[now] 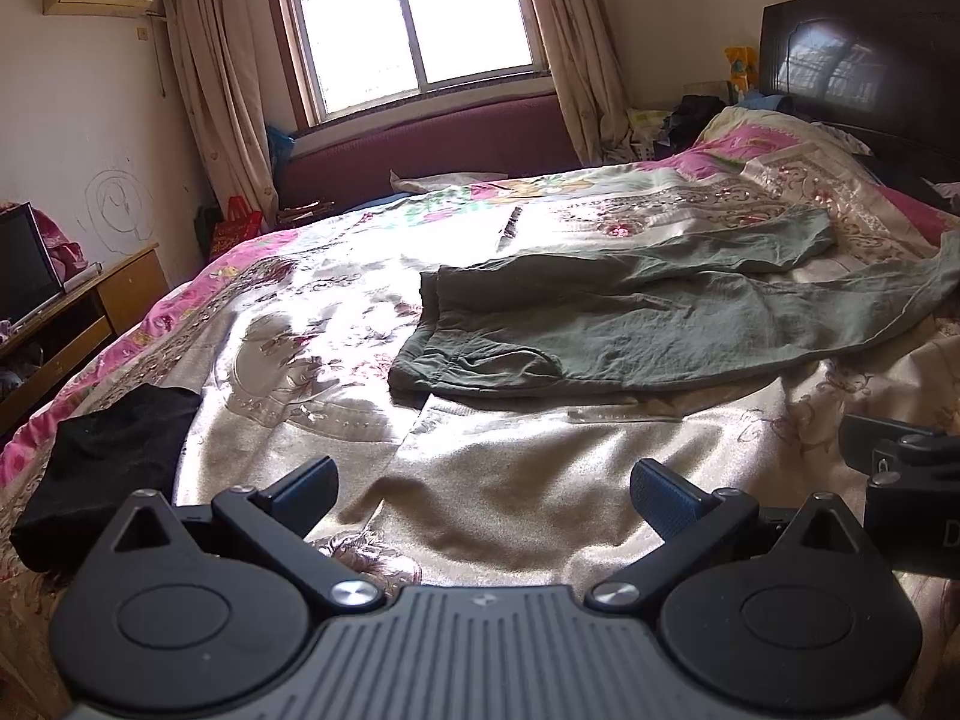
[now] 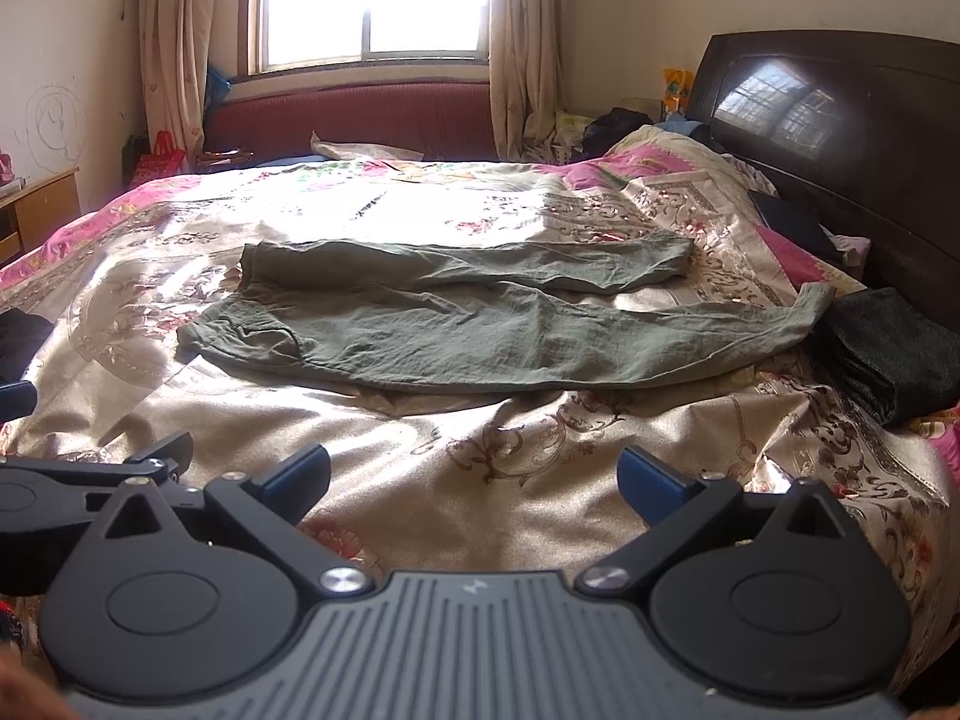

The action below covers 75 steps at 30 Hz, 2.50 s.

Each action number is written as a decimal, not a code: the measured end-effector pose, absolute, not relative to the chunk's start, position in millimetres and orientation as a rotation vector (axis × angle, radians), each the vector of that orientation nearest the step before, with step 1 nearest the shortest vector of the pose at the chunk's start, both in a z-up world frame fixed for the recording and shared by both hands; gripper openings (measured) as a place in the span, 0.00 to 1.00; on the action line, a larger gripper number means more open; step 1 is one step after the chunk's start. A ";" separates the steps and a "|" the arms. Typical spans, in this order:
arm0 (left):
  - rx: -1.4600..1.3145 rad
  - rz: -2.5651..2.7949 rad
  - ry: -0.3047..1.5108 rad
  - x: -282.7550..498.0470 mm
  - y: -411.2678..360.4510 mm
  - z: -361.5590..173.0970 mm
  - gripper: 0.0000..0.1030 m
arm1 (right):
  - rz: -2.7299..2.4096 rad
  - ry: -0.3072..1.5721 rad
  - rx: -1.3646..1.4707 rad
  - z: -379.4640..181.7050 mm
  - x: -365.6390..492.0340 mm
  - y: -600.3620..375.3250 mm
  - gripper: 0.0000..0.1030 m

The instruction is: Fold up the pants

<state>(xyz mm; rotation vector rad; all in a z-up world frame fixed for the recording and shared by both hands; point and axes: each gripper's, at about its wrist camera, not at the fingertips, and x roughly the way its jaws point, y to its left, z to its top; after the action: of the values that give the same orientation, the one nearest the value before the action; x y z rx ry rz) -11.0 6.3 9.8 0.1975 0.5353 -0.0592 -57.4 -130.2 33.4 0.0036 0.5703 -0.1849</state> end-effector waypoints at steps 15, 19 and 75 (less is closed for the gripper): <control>0.217 -0.054 0.582 -4.4 2.5 -1.2 1.00 | -0.182 0.631 0.036 24.7 -52.4 -131.7 0.98; 0.230 -0.049 0.577 -4.2 0.6 -2.8 1.00 | -0.173 0.631 0.030 24.5 -51.7 -130.6 0.98; 0.499 -0.551 0.850 501.2 -7.8 -43.9 0.76 | 0.514 0.954 -0.407 -23.1 500.8 -200.7 0.74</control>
<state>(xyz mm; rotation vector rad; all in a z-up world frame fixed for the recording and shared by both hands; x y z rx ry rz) 501.2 -7.8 -43.9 0.4990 0.8501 -0.5513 500.8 -200.7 -23.1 -0.4070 0.9536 0.5143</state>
